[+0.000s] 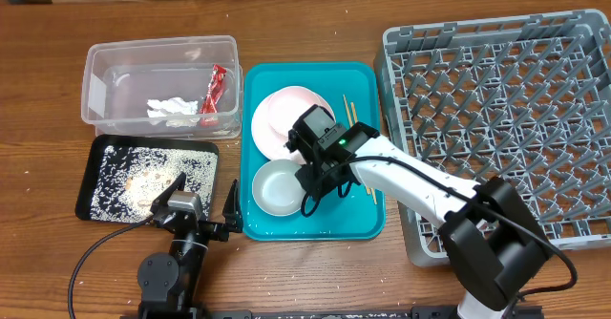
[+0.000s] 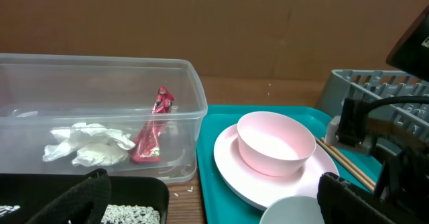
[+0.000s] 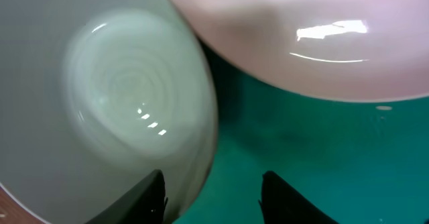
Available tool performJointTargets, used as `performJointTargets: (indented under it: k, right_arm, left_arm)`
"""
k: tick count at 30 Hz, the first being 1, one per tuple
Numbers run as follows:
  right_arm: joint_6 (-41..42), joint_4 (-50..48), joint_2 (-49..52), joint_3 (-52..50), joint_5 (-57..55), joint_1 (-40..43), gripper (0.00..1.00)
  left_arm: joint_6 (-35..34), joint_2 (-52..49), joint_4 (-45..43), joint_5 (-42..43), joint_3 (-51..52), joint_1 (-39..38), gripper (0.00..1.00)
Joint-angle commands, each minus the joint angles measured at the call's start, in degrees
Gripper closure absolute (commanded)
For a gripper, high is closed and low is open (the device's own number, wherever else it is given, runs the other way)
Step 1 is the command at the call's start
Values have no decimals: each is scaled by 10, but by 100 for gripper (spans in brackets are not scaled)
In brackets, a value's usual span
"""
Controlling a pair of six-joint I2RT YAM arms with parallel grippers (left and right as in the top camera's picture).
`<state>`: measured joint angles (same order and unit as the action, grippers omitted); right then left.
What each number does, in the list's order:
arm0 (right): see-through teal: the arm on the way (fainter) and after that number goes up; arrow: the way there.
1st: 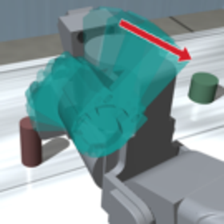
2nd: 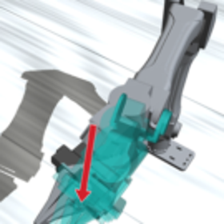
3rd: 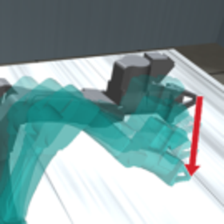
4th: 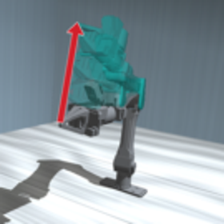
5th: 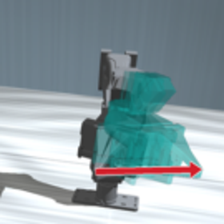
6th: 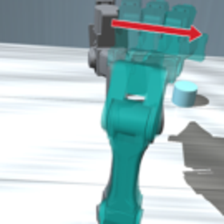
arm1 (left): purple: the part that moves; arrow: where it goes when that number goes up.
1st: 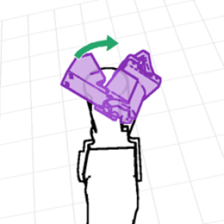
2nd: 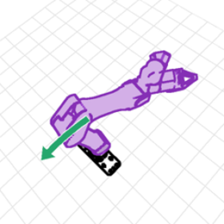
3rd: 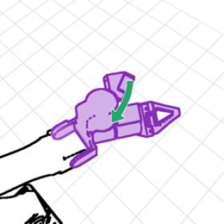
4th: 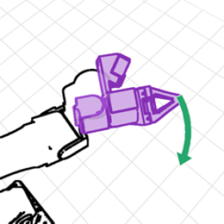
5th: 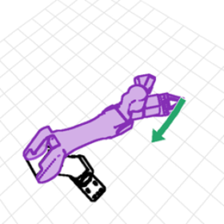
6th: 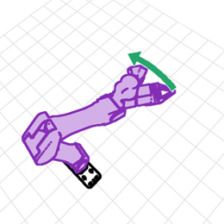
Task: Sort waste into correct bins and load items into the dishwasher
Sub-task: 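Reach the right gripper to the empty bowl and grasp its rim, then carry the bowl into the grey rack and release it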
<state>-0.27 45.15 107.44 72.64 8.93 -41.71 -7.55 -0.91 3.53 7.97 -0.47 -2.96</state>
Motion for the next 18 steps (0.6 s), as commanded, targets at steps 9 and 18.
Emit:
performJointTargets:
  k: [9,18]
  right_arm:
    - [-14,6,5,-3,16,0,91]
    - [103,69,-32,39,-94,5,96]
  left_arm:
    - [-6,5,1,6,2,2,0]
    - [-6,5,1,6,2,2,0]
